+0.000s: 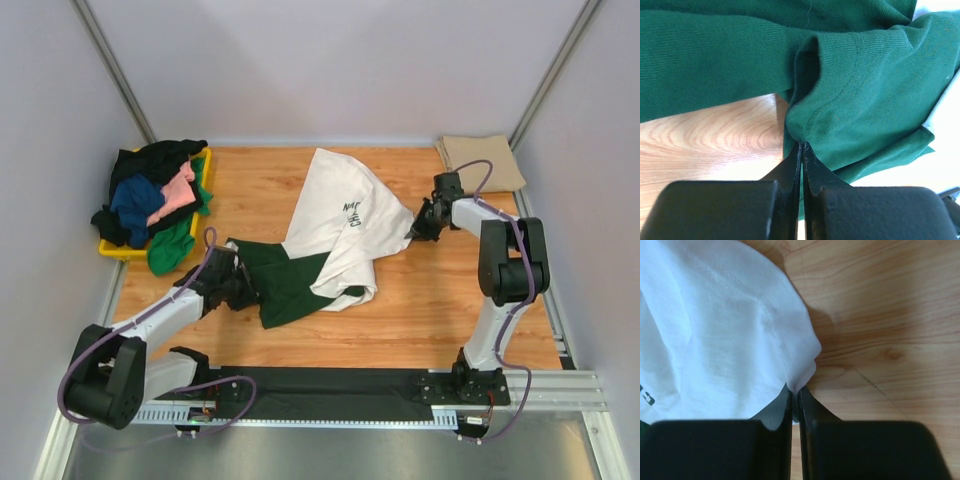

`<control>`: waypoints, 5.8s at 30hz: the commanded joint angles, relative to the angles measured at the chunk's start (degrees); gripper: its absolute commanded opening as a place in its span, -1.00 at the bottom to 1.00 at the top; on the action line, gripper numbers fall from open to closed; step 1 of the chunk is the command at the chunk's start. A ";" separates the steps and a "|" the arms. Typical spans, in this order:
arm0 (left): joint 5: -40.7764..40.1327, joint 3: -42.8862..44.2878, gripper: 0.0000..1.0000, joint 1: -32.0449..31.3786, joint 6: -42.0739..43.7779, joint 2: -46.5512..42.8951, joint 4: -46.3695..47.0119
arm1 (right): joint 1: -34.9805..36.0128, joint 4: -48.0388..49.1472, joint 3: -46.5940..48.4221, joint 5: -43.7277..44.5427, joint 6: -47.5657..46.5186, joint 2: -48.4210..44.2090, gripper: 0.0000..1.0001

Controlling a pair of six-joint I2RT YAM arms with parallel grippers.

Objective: Fold and stack the t-shirts
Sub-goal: Flatten the tshirt out, then fold the tshirt

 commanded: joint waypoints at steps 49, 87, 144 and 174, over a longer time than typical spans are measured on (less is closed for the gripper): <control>-10.70 83.34 -1.00 -2.04 37.95 2.41 -30.87 | -1.02 -28.01 7.74 9.97 -7.62 -57.45 -1.00; 1.42 111.62 0.02 13.33 39.83 47.22 -30.16 | -1.90 -29.34 25.35 31.34 -1.30 -27.32 1.00; -16.40 103.11 0.40 11.24 27.77 54.38 -47.13 | 15.60 -3.82 -7.98 6.88 8.74 -18.43 1.00; -22.21 5.97 0.32 -4.67 -11.87 -20.09 -37.11 | 12.42 -10.27 -43.39 19.01 27.88 -51.23 0.93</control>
